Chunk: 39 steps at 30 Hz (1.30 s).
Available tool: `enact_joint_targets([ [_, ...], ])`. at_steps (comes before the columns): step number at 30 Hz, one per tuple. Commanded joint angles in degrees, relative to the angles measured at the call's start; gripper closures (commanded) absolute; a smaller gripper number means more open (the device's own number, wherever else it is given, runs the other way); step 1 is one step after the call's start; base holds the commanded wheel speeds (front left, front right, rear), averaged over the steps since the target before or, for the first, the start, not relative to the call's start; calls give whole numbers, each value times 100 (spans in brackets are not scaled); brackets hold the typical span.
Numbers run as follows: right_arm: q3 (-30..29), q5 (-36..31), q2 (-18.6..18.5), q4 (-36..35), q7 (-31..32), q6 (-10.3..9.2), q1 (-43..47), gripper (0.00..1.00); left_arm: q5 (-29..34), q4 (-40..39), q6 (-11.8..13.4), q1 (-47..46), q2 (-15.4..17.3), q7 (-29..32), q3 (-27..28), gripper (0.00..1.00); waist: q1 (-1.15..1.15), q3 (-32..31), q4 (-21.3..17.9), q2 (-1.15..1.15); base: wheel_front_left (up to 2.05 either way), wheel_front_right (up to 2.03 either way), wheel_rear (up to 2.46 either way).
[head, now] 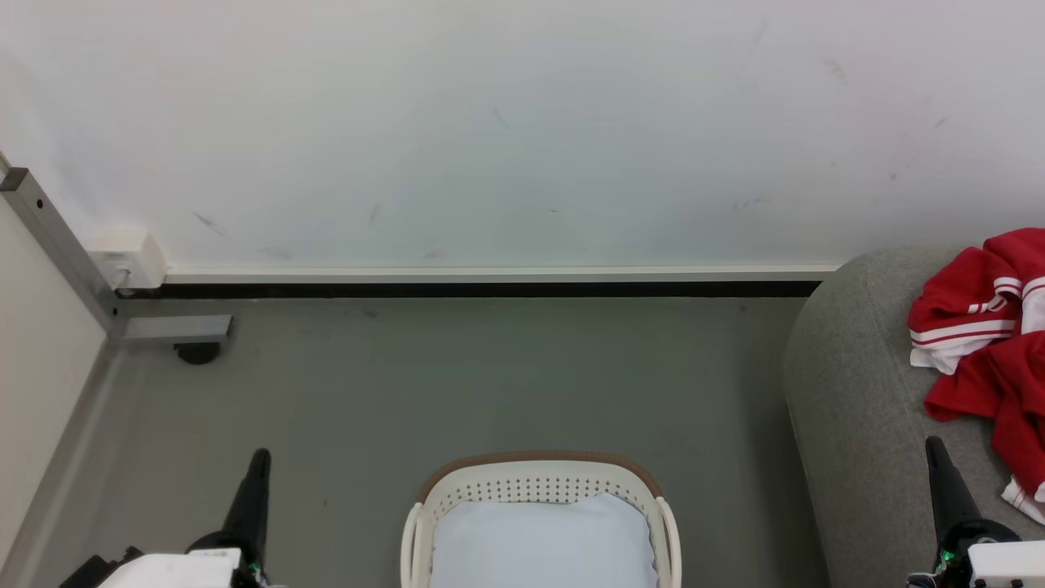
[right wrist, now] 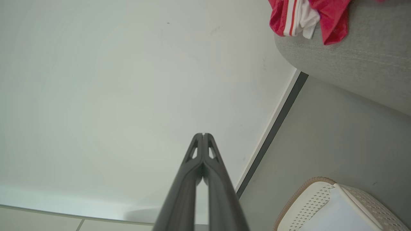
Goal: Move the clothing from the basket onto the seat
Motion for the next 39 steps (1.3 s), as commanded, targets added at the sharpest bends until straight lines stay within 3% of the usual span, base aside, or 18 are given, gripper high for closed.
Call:
enact_joint_targets([
  [1, -44, 104, -10, 7, 42, -10, -71, 100, -128, -35, -42, -77, 48, 27, 33, 100, 0, 1, 5, 0, 0, 0, 0],
  [20, -171, 765, 59, 59, 244, -12, -127, 100, -884, -26, -54, -141, 50, 227, 81, 100, 0, 20, 68, 0, 0, 0, 0],
  [39, -189, 733, 72, 60, 266, -12, -129, 100, -881, -26, -49, -139, 49, 232, 77, 100, 0, 20, 69, 0, 0, 0, 0],
])
